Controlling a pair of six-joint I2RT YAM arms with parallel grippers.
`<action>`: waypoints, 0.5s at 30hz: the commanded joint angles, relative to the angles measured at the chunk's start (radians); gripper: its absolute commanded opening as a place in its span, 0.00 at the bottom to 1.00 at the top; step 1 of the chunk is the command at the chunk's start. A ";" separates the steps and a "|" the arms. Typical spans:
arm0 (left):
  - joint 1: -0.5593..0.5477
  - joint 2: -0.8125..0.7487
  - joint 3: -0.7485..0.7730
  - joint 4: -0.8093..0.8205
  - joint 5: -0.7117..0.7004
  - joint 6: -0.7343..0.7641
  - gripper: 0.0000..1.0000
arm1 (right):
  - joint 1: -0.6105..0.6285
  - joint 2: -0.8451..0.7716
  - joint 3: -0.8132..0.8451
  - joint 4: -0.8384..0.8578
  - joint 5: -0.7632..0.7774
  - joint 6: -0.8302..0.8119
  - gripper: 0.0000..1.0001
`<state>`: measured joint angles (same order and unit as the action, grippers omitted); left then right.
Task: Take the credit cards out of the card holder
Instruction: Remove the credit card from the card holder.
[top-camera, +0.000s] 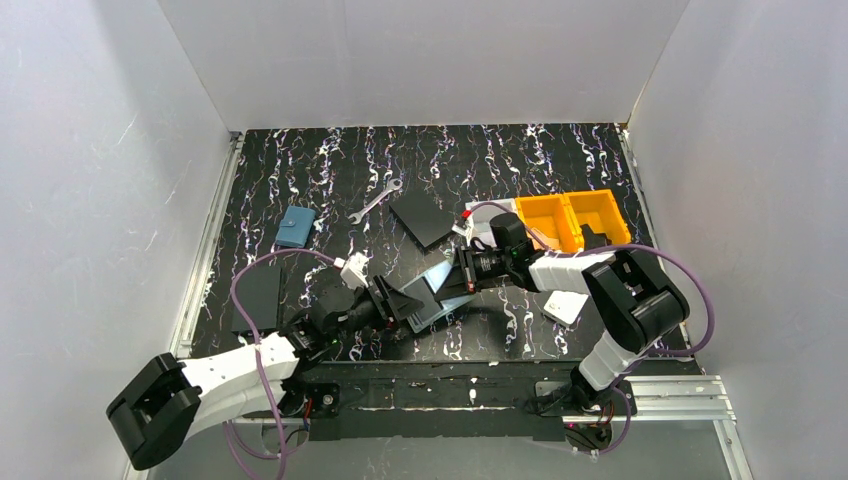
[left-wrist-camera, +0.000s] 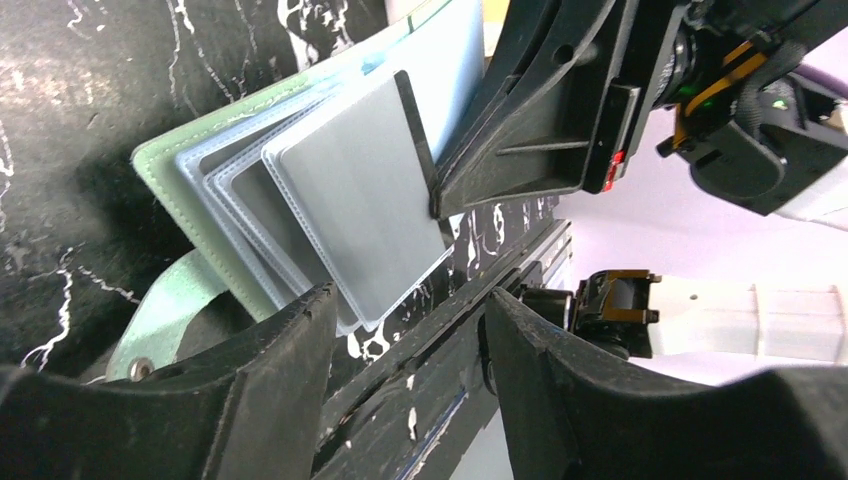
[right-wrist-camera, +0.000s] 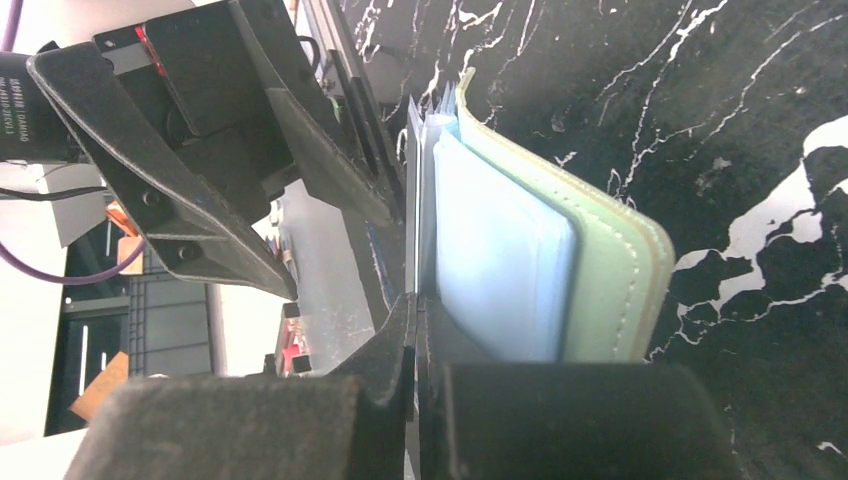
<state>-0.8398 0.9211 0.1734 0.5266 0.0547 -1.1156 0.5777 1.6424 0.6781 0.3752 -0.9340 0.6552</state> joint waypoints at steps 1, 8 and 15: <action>-0.002 0.006 -0.009 0.093 -0.020 0.000 0.51 | -0.007 -0.050 -0.003 0.114 -0.065 0.052 0.01; -0.002 -0.017 -0.043 0.096 -0.041 -0.021 0.50 | -0.009 -0.066 -0.010 0.141 -0.077 0.074 0.01; 0.001 -0.052 -0.060 0.097 -0.075 -0.025 0.50 | -0.009 -0.071 -0.011 0.142 -0.077 0.074 0.01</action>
<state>-0.8398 0.8948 0.1215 0.6048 0.0170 -1.1439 0.5751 1.6146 0.6712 0.4538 -0.9733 0.7227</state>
